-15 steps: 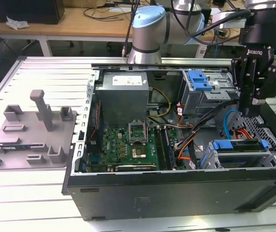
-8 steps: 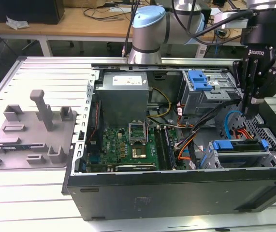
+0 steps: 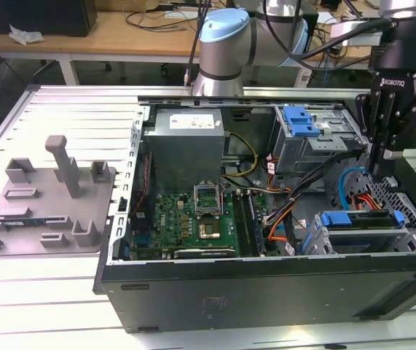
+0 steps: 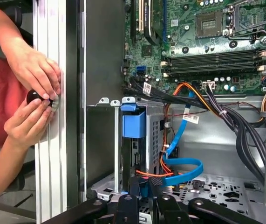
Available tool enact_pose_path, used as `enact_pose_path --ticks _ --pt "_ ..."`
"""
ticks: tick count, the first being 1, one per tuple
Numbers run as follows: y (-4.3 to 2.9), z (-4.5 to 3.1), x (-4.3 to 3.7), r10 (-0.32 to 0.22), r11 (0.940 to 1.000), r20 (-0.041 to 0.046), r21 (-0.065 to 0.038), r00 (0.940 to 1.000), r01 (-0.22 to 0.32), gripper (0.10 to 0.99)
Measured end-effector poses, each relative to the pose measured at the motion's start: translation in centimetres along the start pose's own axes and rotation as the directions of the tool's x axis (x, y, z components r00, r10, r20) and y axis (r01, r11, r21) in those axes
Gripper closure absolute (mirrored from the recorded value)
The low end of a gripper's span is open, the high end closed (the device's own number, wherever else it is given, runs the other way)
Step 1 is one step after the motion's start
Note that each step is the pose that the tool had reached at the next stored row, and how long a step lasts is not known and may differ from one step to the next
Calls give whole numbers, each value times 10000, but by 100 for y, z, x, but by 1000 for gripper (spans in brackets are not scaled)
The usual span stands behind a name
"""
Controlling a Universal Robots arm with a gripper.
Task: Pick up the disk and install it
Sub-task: 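Insert the second disk wire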
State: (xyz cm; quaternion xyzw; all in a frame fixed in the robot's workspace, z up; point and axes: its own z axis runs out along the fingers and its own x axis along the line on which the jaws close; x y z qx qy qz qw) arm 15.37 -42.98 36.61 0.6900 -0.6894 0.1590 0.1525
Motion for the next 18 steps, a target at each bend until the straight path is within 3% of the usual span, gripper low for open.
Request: enact_pose_path --ticks 5,18 --pt "1 4 -6 -36 10000 -58 -72 10000 35 859" --pt "12 19 -13 -85 9998 -52 -173 10000 84 878"
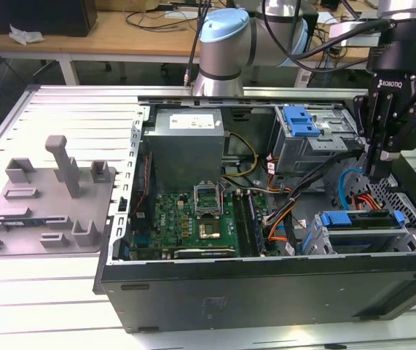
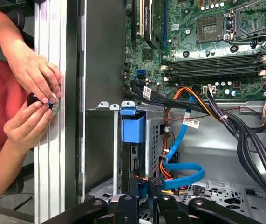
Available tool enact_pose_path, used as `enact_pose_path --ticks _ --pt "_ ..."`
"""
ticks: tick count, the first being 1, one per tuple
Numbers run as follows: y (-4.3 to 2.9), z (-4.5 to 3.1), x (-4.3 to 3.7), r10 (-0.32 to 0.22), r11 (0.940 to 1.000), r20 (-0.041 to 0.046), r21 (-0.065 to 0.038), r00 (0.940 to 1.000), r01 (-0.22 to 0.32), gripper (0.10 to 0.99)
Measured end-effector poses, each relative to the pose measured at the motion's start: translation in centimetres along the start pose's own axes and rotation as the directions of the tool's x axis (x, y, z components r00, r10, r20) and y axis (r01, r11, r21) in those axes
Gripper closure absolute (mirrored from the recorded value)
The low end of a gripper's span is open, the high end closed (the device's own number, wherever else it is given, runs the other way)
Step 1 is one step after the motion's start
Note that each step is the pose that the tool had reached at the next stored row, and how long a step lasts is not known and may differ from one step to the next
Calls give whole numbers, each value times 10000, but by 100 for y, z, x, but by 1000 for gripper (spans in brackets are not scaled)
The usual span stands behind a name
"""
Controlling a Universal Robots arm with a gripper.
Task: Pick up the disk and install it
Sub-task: 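Insert the second disk wire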
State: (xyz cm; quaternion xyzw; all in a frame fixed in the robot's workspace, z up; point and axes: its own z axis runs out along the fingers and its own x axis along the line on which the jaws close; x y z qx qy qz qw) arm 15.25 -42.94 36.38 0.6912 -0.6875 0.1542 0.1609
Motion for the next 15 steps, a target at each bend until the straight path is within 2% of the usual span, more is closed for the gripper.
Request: enact_pose_path --ticks 1,2,7,9,11,14,15 --pt "4 0 0 1 10000 -1 0 10000 -1 878" --pt "11 1 0 0 10000 -1 -1 10000 0 925" --pt "16 1 -1 1 10000 -1 0 10000 -1 925" --pt "29 5 13 0 10000 149 1 9999 0 925" --pt "57 28 69 -2 10000 419 4 9991 2 925" --pt "60 65 147 -4 10000 611 8 9981 3 925" --pt "61 80 176 -3 10000 753 11 9972 2 925"
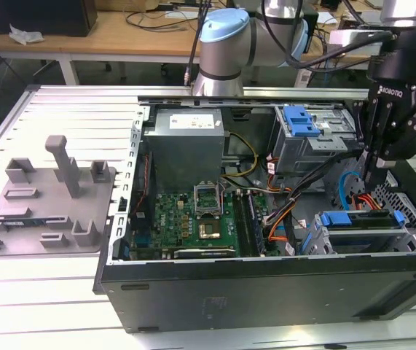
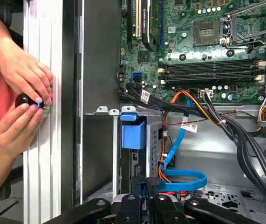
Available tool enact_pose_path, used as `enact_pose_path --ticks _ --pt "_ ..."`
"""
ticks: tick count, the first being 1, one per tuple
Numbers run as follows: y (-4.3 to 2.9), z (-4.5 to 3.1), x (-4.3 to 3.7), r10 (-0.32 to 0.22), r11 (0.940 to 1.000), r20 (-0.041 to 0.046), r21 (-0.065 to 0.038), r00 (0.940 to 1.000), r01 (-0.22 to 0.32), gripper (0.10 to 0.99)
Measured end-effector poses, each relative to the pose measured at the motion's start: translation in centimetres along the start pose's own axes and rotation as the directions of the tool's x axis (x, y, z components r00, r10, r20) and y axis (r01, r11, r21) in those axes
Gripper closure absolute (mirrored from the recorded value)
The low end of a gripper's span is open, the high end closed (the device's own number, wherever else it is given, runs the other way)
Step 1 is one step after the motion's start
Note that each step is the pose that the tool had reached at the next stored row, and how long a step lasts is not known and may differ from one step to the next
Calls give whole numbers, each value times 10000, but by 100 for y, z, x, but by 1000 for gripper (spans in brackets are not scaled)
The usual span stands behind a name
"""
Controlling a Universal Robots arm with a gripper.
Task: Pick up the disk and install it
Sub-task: 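Insert the second disk wire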
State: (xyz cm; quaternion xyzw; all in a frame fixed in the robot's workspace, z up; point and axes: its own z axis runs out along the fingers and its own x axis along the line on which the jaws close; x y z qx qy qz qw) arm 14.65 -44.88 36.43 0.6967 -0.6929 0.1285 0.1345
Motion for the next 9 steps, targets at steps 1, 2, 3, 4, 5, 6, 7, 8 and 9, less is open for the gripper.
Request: enact_pose_path --ticks 1,2,3,4,5,6,7,8,9 --pt "0 11 29 0 10000 168 6 9999 0 925" --pt "0 21 55 1 10000 338 13 9994 -1 925" --pt "0 27 71 2 10000 445 18 9990 -3 925" --pt "0 33 86 2 10000 539 22 9985 -3 925" --pt "0 43 111 2 10000 700 27 9975 -4 925" --pt "0 50 127 2 10000 796 30 9968 -5 925" --pt "1 59 152 3 10000 923 36 9957 -6 925" --pt "1 66 169 3 10000 997 40 9950 -7 925" --pt "1 78 200 4 10000 1107 45 9938 -9 925"
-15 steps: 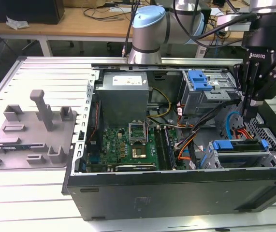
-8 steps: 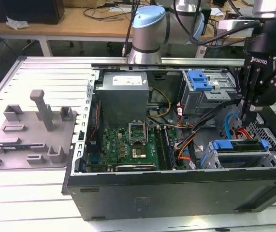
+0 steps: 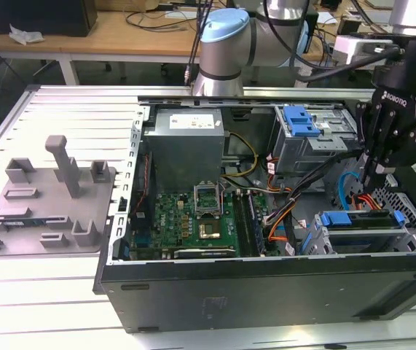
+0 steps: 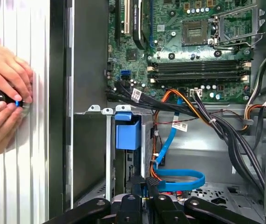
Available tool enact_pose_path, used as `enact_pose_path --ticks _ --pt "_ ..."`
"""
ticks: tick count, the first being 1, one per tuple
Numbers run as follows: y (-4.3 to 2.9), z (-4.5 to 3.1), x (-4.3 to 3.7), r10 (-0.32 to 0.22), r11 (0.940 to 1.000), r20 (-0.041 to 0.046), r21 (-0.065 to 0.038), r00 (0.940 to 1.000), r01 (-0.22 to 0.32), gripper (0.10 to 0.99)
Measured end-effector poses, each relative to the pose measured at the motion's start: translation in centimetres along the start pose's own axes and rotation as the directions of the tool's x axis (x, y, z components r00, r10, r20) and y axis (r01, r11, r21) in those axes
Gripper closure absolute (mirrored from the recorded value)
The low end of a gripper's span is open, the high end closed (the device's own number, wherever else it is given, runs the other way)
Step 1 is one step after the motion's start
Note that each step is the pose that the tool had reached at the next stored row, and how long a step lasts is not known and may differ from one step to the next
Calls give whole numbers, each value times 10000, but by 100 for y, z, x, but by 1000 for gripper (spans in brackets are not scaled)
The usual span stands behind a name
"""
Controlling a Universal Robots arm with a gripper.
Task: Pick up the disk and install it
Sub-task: 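Insert the second disk wire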
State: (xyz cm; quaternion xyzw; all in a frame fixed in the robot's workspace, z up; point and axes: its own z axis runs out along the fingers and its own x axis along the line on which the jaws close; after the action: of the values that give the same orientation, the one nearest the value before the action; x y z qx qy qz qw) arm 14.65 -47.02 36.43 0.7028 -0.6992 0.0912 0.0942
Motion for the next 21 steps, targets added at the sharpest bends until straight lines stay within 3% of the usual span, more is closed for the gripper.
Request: enact_pose_path --ticks 2,6,8,11,15,21 --pt "1 20 76 4 10000 278 20 9996 -4 925" --pt "5 40 150 15 10000 718 82 9974 -21 925" --pt "13 58 216 26 9999 1080 150 9941 -42 925" --pt "33 82 304 34 9997 1432 222 9897 -66 925" --pt "68 106 392 39 9996 1683 286 9857 -89 925" --pt "112 133 461 44 9993 2037 359 9790 -119 925"
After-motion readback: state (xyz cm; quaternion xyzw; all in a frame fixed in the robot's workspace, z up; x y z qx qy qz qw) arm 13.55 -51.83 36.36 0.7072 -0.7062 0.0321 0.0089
